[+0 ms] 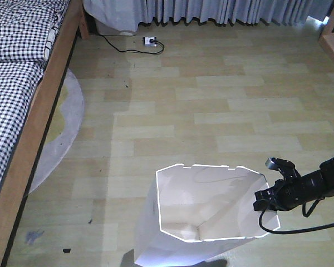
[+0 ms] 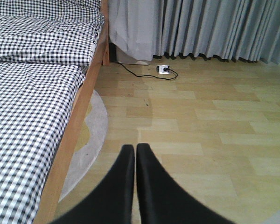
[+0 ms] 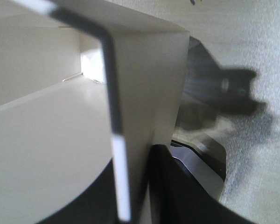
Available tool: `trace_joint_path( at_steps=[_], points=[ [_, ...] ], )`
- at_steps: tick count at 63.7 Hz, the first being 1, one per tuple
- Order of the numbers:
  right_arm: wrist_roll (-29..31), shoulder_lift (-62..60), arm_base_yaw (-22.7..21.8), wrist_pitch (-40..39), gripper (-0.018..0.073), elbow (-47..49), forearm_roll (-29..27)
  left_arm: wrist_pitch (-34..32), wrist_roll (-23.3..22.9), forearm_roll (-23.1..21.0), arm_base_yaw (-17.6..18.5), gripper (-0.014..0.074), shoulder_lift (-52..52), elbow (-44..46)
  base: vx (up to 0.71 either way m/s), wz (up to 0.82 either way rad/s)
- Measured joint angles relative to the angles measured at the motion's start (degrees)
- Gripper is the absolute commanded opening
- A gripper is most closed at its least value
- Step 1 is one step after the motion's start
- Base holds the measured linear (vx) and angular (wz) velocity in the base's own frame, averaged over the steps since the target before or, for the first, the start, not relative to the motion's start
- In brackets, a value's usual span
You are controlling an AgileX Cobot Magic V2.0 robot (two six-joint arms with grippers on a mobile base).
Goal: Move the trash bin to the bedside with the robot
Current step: 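Carry the held bin with the right gripper across the floor toward the bed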
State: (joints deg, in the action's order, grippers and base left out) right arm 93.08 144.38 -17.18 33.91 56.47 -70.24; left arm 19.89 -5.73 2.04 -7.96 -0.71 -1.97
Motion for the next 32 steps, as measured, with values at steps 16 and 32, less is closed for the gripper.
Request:
trace_joint_path(
  at_steps=[16,32],
  points=[
    [0.0,0.0,0.0,0.0,-0.0005,0.0,0.0,0.0,0.0,0.0,0.0,-0.0006,0.0,0.0,0.28,0.07],
    [0.0,0.0,0.0,0.0,-0.0005,0.0,0.0,0.0,0.0,0.0,0.0,-0.0006,0.0,0.0,0.29,0.04]
  ],
)
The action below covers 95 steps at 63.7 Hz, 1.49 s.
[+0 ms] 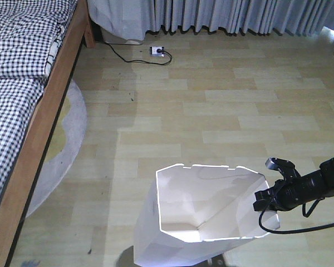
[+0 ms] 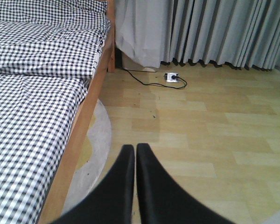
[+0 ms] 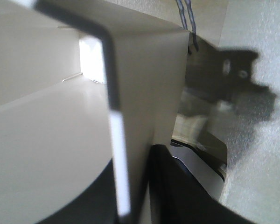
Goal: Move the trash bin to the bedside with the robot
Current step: 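Carry the held bin with the right gripper across the floor toward the bed, then carry the bin with the right gripper to the floor beside the bed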
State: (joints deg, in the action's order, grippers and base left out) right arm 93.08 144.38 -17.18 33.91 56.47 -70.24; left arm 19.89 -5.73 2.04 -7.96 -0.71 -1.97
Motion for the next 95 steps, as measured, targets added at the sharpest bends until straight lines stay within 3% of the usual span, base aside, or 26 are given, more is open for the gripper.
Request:
trace_joint_path(
  at_steps=[95],
  points=[
    [0.0,-0.1,0.0,0.0,-0.0005,0.0,0.0,0.0,0.0,0.0,0.0,-0.0006,0.0,0.0,0.31,0.03]
  ],
)
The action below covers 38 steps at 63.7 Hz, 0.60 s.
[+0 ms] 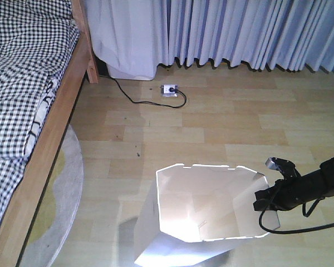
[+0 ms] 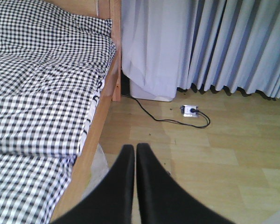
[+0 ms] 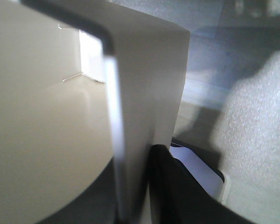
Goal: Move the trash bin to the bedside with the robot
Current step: 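Carry the bin with the right gripper to the floor beside the bed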
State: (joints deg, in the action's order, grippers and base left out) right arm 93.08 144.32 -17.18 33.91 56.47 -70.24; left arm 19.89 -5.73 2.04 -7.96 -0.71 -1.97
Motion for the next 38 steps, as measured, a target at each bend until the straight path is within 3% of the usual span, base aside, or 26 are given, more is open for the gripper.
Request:
trace_joint_path(
  at_steps=[38],
  points=[
    [0.0,0.0,0.0,0.0,-0.0005,0.0,0.0,0.0,0.0,0.0,0.0,-0.0006,0.0,0.0,0.26,-0.01]
  ],
)
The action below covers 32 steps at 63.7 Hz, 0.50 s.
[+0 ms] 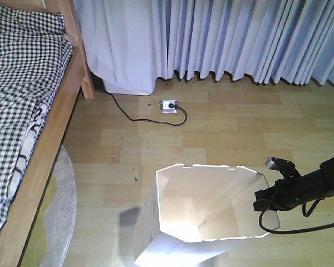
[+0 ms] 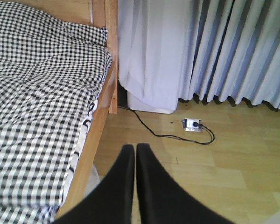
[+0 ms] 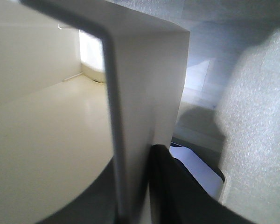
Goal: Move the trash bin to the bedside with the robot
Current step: 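Carry the bin with the right gripper to the floor beside the bed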
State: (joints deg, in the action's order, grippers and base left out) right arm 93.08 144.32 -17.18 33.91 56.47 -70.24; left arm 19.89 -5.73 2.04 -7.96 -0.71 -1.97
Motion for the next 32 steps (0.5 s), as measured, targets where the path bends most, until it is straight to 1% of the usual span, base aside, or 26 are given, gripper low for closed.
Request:
trace_joint_path(
  at_steps=[32],
  points=[
    [0.0,0.0,0.0,0.0,-0.0005,0.0,0.0,0.0,0.0,0.0,0.0,-0.0006,0.0,0.0,0.21,-0.06]
  ],
)
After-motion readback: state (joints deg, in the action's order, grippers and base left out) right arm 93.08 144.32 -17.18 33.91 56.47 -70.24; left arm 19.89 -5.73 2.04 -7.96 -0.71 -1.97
